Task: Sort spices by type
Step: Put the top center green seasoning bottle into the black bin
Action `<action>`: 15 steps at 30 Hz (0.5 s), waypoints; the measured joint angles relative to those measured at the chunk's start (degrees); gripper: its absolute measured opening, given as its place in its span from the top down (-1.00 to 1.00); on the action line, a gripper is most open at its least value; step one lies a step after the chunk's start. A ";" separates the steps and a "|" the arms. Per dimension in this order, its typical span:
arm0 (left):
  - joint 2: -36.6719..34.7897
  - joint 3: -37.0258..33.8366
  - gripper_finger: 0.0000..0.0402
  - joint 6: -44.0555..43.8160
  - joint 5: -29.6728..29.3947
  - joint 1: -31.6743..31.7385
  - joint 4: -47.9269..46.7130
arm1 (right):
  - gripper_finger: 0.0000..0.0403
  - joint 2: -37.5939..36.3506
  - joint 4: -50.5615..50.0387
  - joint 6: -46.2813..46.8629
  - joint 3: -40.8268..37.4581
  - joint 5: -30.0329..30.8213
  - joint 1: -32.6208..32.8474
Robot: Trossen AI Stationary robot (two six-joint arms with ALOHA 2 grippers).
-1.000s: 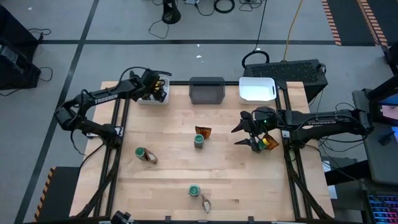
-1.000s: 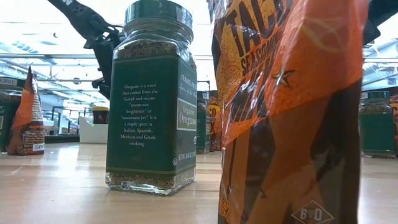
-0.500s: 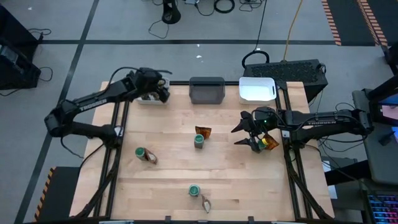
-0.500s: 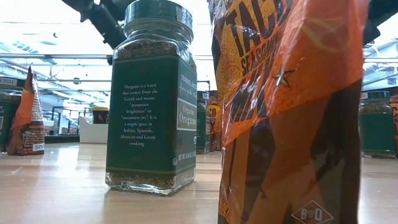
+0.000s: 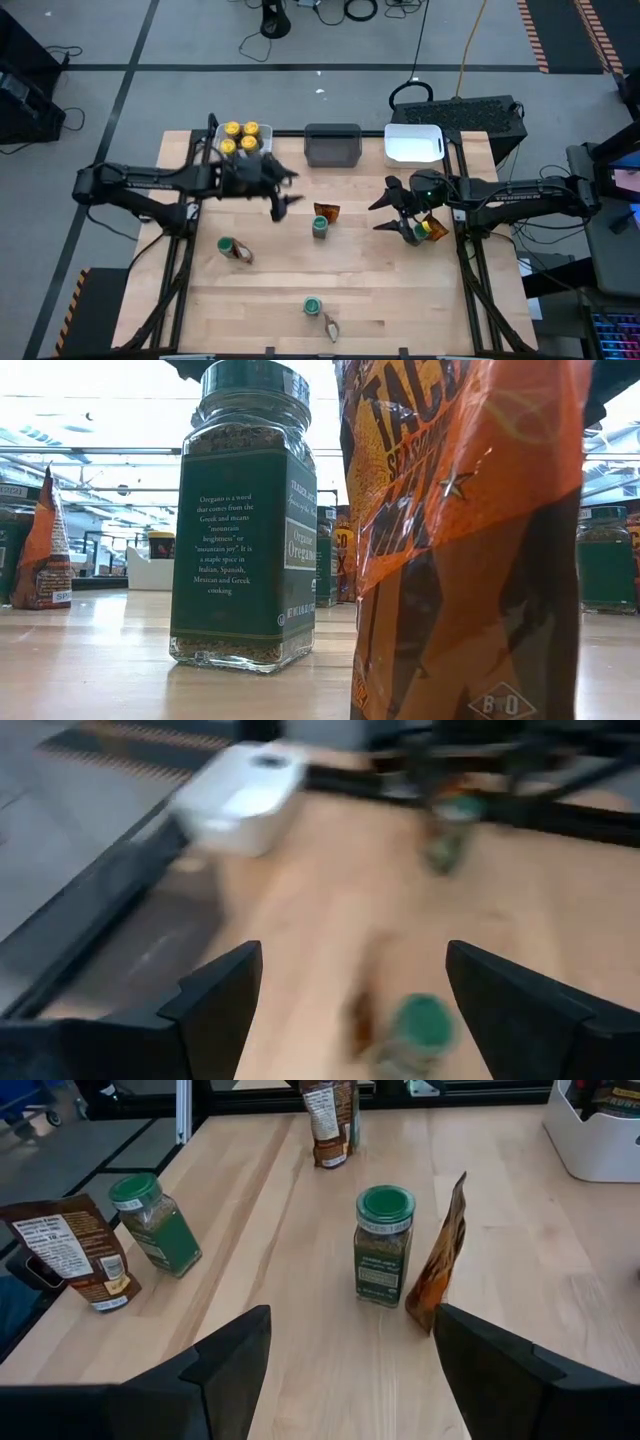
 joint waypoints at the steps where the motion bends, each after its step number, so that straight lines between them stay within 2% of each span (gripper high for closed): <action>1: 0.86 -0.06 -0.59 0.88 0.02 -2.10 1.02 | -0.30 0.00 0.02 0.00 0.00 0.00 0.00; 7: 8.30 -0.07 -0.59 8.53 -0.72 -10.31 11.33 | -0.30 0.02 0.61 -1.32 0.00 0.13 0.00; 15: 17.02 -0.09 -0.59 9.86 -0.74 -10.21 14.18 | -0.30 0.02 0.42 -1.99 0.00 1.46 0.00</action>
